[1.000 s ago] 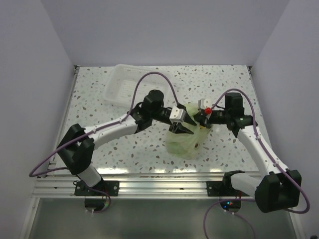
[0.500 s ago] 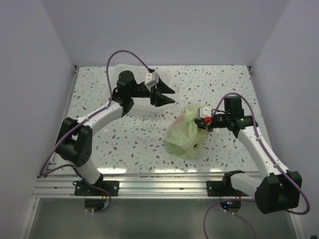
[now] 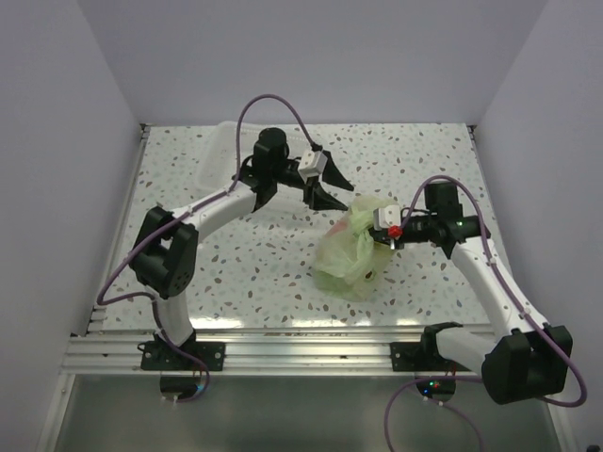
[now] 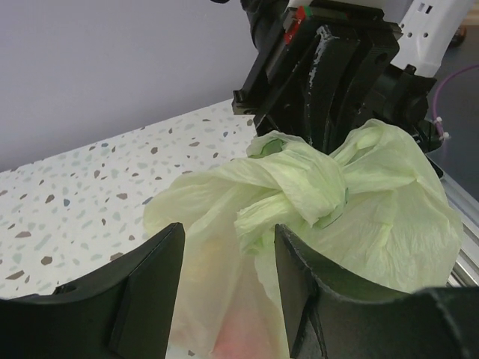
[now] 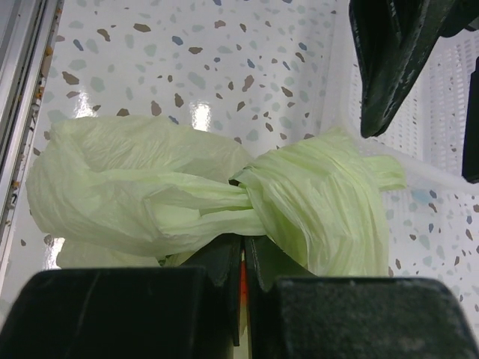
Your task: Place the fake fruits into the plastic bag and tie a complex knot
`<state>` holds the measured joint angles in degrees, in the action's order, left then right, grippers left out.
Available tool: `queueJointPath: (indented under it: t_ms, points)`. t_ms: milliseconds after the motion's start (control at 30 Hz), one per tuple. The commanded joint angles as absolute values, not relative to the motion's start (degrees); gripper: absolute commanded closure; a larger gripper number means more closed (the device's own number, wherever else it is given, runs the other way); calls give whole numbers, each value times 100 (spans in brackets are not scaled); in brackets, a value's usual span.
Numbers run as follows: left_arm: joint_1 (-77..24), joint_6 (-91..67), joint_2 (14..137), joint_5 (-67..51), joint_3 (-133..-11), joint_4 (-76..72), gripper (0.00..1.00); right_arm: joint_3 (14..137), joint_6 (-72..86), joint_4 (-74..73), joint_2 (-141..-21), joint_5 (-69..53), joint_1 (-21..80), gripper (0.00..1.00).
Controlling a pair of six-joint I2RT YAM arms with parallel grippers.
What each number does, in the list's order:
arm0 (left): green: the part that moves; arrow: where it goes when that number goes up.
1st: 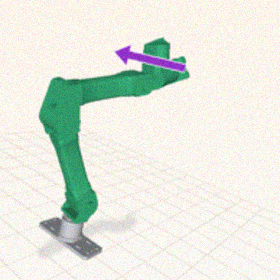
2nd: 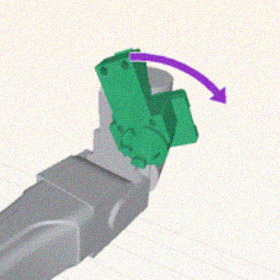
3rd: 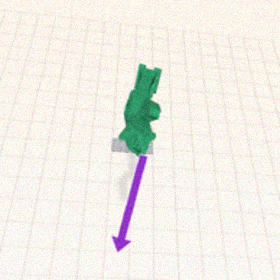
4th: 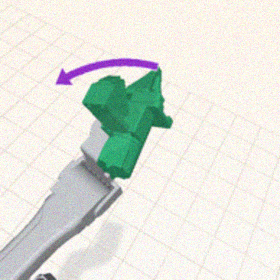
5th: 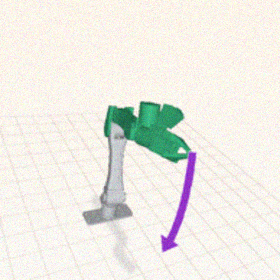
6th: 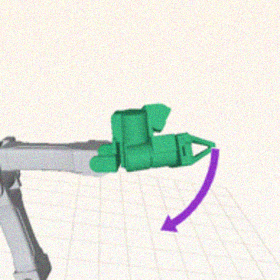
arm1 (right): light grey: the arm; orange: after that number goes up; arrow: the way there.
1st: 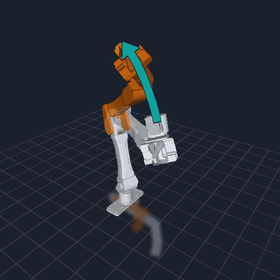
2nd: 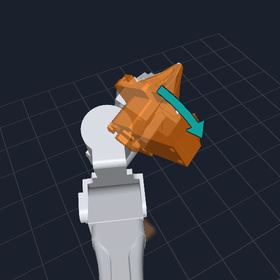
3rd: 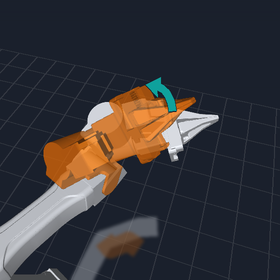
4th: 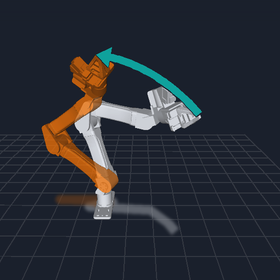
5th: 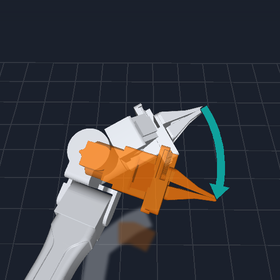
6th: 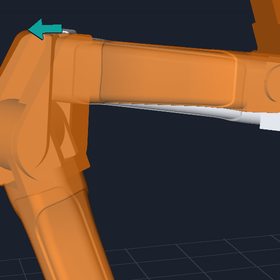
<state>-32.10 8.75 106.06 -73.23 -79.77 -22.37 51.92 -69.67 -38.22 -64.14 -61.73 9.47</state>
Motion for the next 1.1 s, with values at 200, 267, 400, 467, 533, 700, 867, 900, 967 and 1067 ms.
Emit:
queueJointPath:
  t_ms: [200,267,400,467,533,700,867,900,967,1067]
  points:
    - [-3533,2188,10714,-7479,-8393,-1195,44,5555,-7558,-4368,-6486,-6469,984,100]
    - [-3568,2241,10731,-7471,-8411,-1187,45,5563,-7576,-4377,-6504,-6460,984,100]
    - [-3656,2372,10810,-7567,-8499,-960,47,5616,-7550,-4377,-6513,-6478,984,100]
    - [-3691,2600,10828,-7603,-8543,-748,51,5616,-7532,-4386,-6513,-6478,976,100]
    - [-3700,2628,10811,-7620,-8517,-694,59,5625,-7532,-4412,-6495,-6460,984,100]
    - [-3683,2847,10714,-7568,-8499,-380,95,5704,-7445,-4438,-6486,-6337,967,100]
    - [-3420,2611,10504,-7216,-8263,-229,100,5879,-7330,-4701,-6364,-5986,774,100]
    - [-3271,2610,10459,-7181,-8201,-133,100,5915,-7217,-4746,-6337,-5829,730,100]
    - [-3147,2724,10346,-6892,-8043,130,100,5994,-7155,-4868,-6223,-5696,660,100]
    - [-2962,3321,10257,-6601,-7945,860,100,6100,-7181,-5168,-6065,-5432,607,100]
